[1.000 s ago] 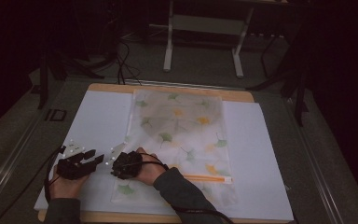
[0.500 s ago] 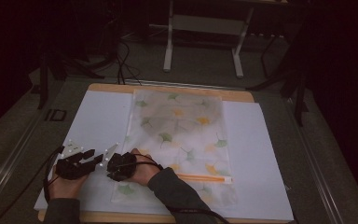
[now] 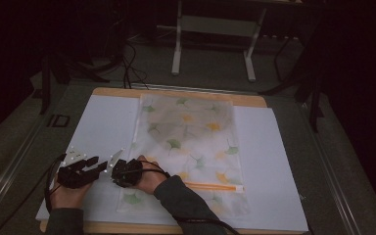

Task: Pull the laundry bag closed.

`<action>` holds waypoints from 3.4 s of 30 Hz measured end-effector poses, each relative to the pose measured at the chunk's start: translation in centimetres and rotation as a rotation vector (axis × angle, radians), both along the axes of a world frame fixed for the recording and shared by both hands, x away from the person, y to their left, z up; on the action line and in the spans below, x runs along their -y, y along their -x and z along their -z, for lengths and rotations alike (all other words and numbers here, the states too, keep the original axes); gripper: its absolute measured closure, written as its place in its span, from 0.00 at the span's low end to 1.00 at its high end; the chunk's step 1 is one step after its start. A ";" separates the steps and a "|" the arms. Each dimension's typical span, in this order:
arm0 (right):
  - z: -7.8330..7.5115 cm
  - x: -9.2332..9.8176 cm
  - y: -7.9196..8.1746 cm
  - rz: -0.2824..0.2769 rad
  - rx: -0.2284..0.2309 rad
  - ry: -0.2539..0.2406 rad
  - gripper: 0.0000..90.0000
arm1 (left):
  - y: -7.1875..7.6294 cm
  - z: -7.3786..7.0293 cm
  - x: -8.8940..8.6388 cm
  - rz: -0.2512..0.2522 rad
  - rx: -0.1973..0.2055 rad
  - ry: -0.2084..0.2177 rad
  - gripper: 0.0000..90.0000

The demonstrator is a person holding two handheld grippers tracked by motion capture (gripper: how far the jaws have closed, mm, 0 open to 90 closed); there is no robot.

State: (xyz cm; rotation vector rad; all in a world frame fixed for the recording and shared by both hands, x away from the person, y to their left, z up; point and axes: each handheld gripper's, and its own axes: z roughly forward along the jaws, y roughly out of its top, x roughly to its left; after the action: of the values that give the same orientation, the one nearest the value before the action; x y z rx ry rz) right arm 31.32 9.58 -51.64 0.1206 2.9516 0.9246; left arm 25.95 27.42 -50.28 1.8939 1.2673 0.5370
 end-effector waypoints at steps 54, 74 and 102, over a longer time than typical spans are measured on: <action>-0.5 3.1 0.6 -0.047 0.030 0.110 0.84 | 0.1 0.0 -0.1 -0.005 -0.004 -0.004 0.64; -0.9 1.6 -0.6 -0.041 -0.051 0.208 0.93 | 0.1 0.0 0.0 0.006 -0.014 0.009 0.64; -1.9 2.5 0.5 -0.055 0.048 0.155 0.94 | 0.5 -0.4 0.4 0.093 -0.068 0.055 0.68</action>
State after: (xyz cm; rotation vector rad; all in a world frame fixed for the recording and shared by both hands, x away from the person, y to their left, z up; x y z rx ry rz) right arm 30.86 7.03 -49.72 0.0110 2.9819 0.6901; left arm 25.44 27.03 -49.90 1.9285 1.2176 0.3886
